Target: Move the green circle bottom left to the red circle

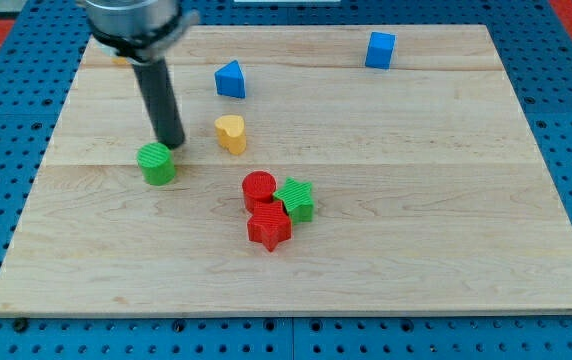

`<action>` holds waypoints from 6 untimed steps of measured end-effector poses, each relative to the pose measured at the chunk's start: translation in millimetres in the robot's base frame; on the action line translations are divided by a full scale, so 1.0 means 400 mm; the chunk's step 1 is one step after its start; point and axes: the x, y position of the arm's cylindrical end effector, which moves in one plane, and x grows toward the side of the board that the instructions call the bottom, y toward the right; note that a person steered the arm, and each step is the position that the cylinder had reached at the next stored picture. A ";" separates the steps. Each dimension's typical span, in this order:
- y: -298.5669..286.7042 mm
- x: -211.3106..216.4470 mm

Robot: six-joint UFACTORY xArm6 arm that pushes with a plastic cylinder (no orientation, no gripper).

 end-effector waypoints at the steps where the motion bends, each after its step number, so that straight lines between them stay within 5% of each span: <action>1: -0.046 0.099; 3: 0.161 0.178; 4: 0.080 0.183; 5: 0.072 0.074; 6: 0.216 -0.017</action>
